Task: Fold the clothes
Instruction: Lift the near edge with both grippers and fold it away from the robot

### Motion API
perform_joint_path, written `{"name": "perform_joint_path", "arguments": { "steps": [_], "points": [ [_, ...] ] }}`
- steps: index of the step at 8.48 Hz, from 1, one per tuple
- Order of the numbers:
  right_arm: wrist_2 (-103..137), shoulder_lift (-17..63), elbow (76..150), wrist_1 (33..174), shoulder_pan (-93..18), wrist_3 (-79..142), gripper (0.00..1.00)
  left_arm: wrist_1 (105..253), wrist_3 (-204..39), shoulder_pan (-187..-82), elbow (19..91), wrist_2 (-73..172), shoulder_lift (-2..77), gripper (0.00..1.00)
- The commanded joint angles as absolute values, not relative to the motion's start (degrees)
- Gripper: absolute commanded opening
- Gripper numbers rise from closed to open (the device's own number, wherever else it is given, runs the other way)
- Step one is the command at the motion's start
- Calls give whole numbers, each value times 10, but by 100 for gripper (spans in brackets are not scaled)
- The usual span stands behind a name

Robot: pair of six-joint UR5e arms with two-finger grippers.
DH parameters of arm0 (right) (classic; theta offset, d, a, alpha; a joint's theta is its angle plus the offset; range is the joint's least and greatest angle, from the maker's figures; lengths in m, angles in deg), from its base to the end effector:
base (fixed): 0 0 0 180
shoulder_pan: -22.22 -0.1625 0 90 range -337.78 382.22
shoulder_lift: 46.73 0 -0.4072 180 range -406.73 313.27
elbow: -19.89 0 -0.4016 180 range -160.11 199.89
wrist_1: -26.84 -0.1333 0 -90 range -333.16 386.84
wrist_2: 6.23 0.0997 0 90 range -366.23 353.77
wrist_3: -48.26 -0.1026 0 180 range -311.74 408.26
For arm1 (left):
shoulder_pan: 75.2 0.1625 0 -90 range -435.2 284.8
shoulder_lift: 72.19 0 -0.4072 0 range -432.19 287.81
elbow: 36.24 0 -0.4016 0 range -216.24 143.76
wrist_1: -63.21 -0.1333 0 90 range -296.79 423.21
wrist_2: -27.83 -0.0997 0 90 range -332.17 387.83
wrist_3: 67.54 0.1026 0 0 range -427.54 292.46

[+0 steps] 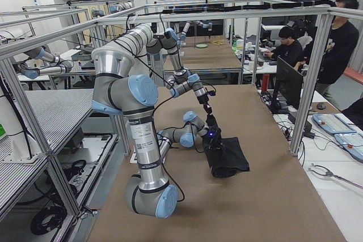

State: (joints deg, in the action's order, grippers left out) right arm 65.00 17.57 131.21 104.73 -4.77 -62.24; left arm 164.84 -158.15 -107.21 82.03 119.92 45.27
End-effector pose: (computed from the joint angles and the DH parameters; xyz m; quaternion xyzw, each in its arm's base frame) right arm -0.4457 -0.4137 0.1999 0.1692 -0.4780 0.4192 0.7531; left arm 0.3951 -0.3998 0.1394 0.1354 0.5379 -0.2239 0.8014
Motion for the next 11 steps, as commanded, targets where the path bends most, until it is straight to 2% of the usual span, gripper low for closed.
{"name": "perform_joint_path", "arguments": {
  "steps": [1, 4, 5, 6, 7, 8, 9, 11],
  "points": [
    [652, 112, 1219, 1041, -76, -592, 0, 1646, -1542, -1107, 729, 1200, 500, 0],
    [657, 54, 1061, 959, -96, -569, 0, 1653, -1533, -1117, 614, 1198, 555, 0],
    [656, 53, 1027, 933, -101, -540, 0, 1666, -1533, -1119, 584, 1199, 566, 0],
    [656, 53, 1011, 923, -104, -538, 4, 1701, -1532, -1119, 547, 1198, 568, 0],
    [656, 52, 1008, 917, -105, -538, 35, 1738, -1532, -1125, 513, 1199, 568, 0],
    [656, 52, 1008, 916, -109, -538, 80, 1762, -1507, -1135, 491, 1199, 570, 54],
    [658, 43, 1008, 917, -119, -533, 91, 1767, -1489, -1144, 485, 1199, 574, 100],
    [739, 18, 1014, 892, -164, -538, 93, 1769, -1499, -1183, 496, 1245, 578, 100]
  ]
}}
